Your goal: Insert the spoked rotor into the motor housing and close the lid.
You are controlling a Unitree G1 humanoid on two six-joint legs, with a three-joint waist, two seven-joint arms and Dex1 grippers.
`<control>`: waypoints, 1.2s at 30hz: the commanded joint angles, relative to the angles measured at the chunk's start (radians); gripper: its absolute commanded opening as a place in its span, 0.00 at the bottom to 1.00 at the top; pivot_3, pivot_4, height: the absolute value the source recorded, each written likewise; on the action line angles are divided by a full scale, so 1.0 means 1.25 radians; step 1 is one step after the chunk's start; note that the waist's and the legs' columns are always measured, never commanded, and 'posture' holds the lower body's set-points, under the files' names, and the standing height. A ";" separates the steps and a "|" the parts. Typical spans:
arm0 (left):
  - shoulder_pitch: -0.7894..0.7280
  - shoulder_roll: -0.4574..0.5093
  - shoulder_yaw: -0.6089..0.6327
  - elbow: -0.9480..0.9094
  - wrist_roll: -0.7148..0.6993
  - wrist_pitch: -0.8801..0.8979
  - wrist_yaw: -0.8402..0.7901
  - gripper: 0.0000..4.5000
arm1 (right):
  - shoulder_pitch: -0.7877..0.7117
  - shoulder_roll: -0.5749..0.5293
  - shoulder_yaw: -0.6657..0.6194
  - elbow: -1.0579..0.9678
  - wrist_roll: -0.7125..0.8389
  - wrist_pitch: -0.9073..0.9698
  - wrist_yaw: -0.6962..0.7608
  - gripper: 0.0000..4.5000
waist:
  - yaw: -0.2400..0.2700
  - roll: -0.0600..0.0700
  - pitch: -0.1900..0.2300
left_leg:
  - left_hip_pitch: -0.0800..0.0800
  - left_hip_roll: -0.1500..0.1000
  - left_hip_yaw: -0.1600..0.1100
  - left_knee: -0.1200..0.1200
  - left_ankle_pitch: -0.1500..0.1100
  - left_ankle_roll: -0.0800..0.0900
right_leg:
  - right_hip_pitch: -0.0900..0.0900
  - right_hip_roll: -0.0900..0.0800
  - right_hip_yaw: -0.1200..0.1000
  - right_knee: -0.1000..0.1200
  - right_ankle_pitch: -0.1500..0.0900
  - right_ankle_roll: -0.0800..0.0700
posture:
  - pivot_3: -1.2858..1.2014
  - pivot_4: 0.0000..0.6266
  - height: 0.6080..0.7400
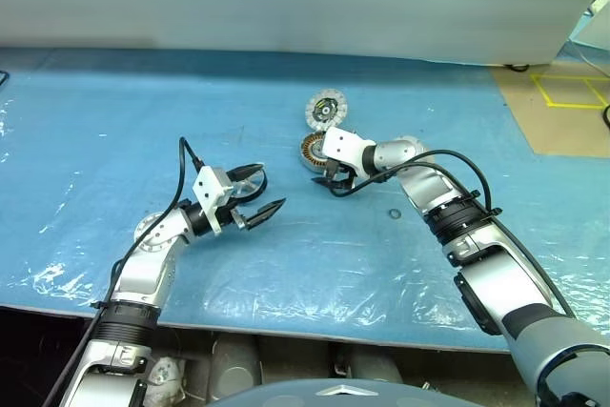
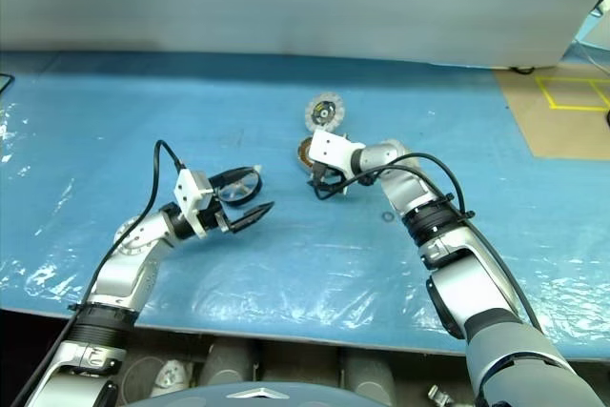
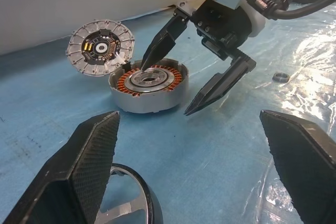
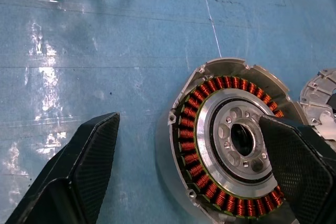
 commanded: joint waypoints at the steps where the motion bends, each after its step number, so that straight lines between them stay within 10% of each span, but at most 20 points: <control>1: -0.002 0.003 0.003 -0.028 -0.007 0.000 0.001 1.00 | -0.001 -0.004 -0.025 -0.053 0.018 -0.016 0.010 0.99 | 0.000 0.000 0.000 | 0.000 0.000 0.000 0.000 0.000 0.000 | 0.000 0.000 0.000 0.000 0.000 0.000 | 0.52 0.24 1.00; 7: -0.006 0.003 -0.001 -0.025 -0.007 0.003 -0.004 1.00 | 0.023 -0.010 -0.026 -0.073 0.017 -0.014 0.012 0.86 | 0.000 0.000 0.000 | 0.000 0.000 0.000 0.000 0.000 0.000 | 0.000 0.000 0.000 0.000 0.000 0.000 | 0.52 0.24 1.00; 14: -0.006 0.001 -0.007 -0.026 -0.007 0.009 -0.006 1.00 | 0.036 -0.011 -0.024 -0.075 0.011 -0.009 0.008 0.35 | 0.000 0.000 0.000 | 0.000 0.000 0.000 0.000 0.000 0.000 | 0.000 0.000 0.000 0.000 0.000 0.000 | 0.52 0.24 1.00; 25: -0.003 0.001 -0.009 -0.028 -0.006 0.013 -0.006 1.00 | 0.046 -0.021 -0.011 -0.055 -0.012 -0.014 0.009 0.35 | 0.000 0.000 0.000 | 0.000 0.000 0.000 0.000 0.000 0.000 | 0.000 0.000 0.000 0.000 0.000 0.000 | 0.52 0.24 1.00; 31: -0.006 0.001 -0.011 -0.024 -0.006 0.013 -0.007 1.00 | 0.046 -0.035 -0.005 -0.041 -0.043 -0.046 -0.010 0.01 | 0.000 0.000 0.000 | 0.001 0.000 0.000 0.001 0.000 0.000 | 0.001 0.000 0.000 0.000 0.000 0.000 | 0.52 0.24 1.00; 36: -0.009 0.001 -0.011 -0.022 -0.004 0.012 -0.006 1.00 | 0.044 -0.027 -0.018 -0.055 -0.029 -0.046 -0.014 0.01 | 0.001 0.000 0.000 | 0.001 0.000 0.000 0.001 0.000 0.000 | 0.001 0.000 0.000 0.000 0.000 0.000 | 0.52 0.24 1.00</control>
